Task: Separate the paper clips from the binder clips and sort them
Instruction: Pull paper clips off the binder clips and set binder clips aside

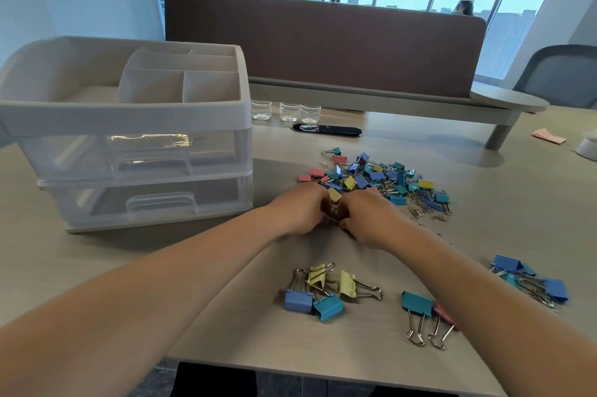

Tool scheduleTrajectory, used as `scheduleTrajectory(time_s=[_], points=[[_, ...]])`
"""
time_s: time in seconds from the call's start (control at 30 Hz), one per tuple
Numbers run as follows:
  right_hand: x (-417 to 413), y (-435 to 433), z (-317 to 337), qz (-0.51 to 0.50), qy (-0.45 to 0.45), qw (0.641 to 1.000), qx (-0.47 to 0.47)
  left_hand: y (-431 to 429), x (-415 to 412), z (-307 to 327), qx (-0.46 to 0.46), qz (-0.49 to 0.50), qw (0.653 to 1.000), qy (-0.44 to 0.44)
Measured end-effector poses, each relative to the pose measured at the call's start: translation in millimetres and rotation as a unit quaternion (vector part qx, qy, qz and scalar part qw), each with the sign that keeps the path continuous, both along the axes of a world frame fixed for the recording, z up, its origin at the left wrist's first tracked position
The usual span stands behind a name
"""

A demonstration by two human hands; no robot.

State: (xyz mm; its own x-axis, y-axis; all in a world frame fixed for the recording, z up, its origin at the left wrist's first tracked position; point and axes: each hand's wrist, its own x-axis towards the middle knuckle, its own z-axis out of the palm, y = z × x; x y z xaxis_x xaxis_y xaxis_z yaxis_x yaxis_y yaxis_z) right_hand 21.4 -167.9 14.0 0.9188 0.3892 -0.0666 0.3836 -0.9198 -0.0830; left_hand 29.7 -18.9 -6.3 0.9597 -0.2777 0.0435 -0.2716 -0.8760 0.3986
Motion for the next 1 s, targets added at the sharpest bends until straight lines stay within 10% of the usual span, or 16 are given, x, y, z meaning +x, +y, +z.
scheduleTrajectory(time_s=[1.0], points=[[-21.7,-10.9,-0.5,0.032,-0.002,0.998,0.058,-6.0,-36.6,15.9,0.076,-0.036,0.996,-0.010]])
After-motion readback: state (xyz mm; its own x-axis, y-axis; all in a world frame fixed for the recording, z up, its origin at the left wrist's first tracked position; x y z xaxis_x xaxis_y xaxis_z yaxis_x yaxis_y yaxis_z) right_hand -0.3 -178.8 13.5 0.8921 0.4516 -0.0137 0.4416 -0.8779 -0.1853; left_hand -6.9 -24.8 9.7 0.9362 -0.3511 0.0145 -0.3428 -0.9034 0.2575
